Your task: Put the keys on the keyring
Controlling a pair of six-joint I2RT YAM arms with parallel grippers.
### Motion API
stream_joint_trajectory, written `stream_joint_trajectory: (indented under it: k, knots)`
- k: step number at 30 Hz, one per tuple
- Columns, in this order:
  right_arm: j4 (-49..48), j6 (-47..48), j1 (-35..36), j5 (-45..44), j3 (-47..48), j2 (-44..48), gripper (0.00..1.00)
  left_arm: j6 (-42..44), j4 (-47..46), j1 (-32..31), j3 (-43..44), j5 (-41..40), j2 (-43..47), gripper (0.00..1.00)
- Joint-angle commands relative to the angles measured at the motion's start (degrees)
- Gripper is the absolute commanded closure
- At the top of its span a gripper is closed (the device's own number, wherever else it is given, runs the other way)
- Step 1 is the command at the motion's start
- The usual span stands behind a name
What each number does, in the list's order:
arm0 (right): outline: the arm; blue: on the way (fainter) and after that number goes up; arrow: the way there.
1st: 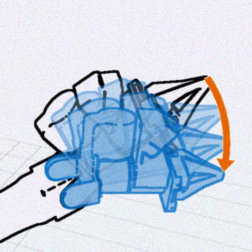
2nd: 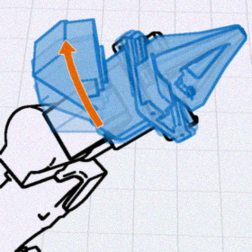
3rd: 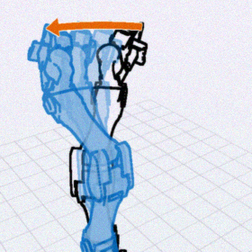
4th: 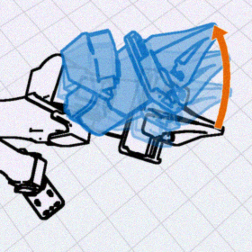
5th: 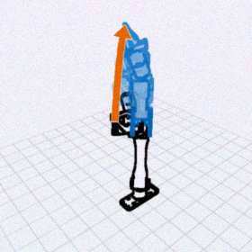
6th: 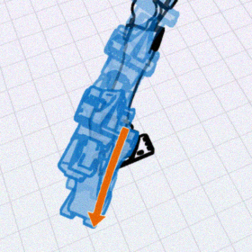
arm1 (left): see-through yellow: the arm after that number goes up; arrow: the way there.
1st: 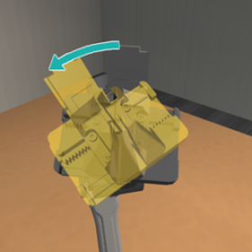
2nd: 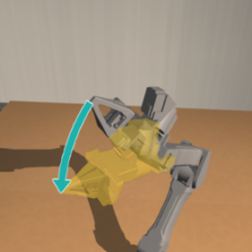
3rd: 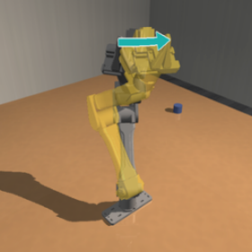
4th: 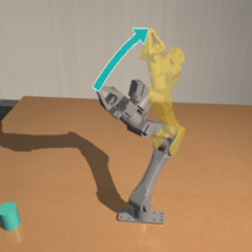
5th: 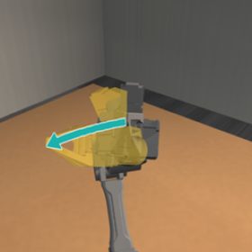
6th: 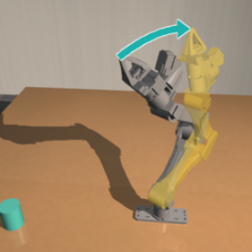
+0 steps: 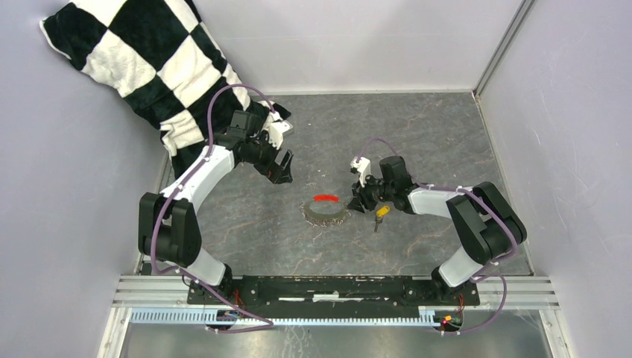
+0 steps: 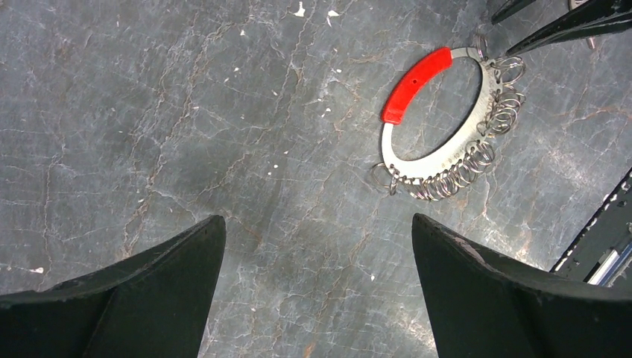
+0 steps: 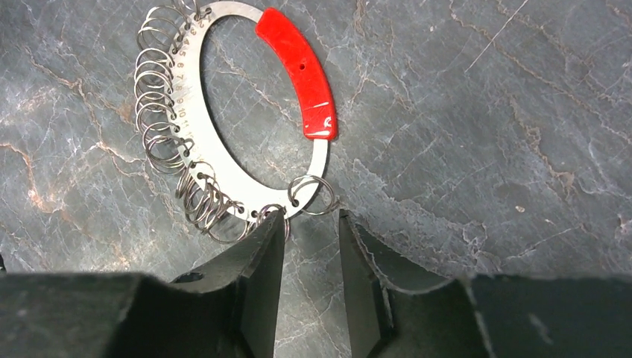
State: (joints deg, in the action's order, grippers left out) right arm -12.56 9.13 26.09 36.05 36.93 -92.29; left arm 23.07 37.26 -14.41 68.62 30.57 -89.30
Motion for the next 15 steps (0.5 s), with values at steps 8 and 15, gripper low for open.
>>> stream_joint_trajectory:
  k: [8,15]
  knots:
    - [0.9,3.5,-0.2,-0.7,3.7,-0.8,0.42,2.1,0.0,-1.4,-0.5,-0.1,2.6,0.00]
    - [3.0,4.7,0.0,4.0,5.5,-4.0,0.48,2.2,0.1,-1.6,-0.5,-0.5,2.7,0.00]
